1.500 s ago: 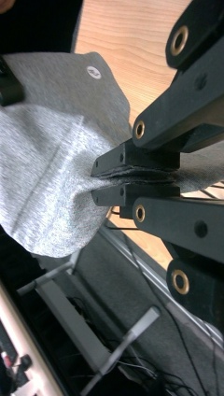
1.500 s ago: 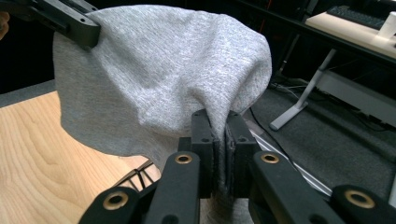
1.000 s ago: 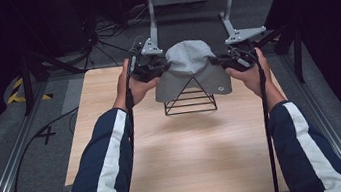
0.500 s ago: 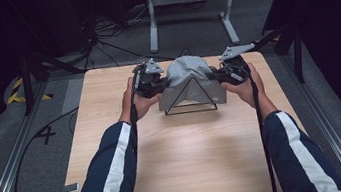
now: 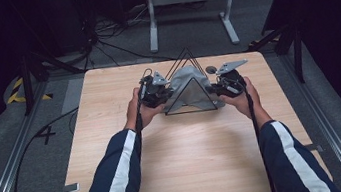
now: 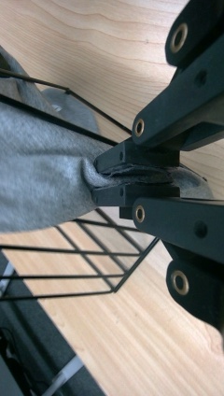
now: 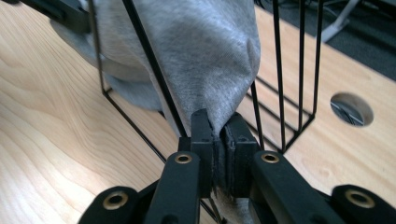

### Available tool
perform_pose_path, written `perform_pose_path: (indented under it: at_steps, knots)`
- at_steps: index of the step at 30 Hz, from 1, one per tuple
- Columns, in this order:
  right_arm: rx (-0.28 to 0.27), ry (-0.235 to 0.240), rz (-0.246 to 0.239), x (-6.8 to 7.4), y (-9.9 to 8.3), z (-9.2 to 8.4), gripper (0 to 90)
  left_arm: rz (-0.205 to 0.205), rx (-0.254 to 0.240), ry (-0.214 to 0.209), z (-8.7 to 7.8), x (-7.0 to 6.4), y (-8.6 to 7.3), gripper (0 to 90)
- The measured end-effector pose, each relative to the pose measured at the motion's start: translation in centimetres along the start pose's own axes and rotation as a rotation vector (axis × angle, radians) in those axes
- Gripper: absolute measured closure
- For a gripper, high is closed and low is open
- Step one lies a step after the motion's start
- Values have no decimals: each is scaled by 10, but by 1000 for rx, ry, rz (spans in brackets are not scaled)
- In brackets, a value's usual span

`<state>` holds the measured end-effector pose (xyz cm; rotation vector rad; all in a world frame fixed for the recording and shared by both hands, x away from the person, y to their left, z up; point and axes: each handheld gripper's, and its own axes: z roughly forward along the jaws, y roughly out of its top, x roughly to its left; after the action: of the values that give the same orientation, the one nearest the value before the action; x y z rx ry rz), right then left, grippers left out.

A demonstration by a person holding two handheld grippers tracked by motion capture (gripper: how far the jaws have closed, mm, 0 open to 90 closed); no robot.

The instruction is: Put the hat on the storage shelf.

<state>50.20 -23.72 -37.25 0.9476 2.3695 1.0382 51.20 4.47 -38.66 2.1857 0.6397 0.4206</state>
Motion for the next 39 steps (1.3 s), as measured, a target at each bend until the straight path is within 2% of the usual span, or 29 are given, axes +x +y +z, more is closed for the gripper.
perform_pose_path:
  at_steps: [2, 3, 7, 14, 18, 24, 29, 32, 35, 39]
  knots:
    - [16, -7, 3, -2, -5, 4, 845, 1, 9, -5, 4, -1, -3, 850]
    - [26, -7, 15, -3, -10, 6, 845, 5, 31, -5, 8, -2, -6, 850]
    - [31, -11, 19, -5, -14, 7, 845, 3, 43, -3, 11, -1, -9, 852]
    - [52, -26, 10, -4, -15, 10, 845, 9, 68, 11, 13, 1, -11, 855]
    - [55, -27, 12, -4, -16, 11, 845, 2, 63, 16, 14, 0, -11, 854]
    - [55, -38, 6, -3, -14, 7, 822, 8, 48, 28, 5, 2, -10, 838]
    - [54, -46, 9, -5, -13, 1, 776, 30, 56, 37, -3, 0, -6, 812]
    - [46, -51, 22, -5, -14, -6, 755, 50, 51, 38, -12, -1, -5, 796]
    - [44, -46, 30, -5, -15, -18, 709, 47, 42, 45, -26, -1, -7, 787]
    - [43, -50, 21, -3, -20, -29, 704, 68, 45, 36, -38, -6, -9, 763]
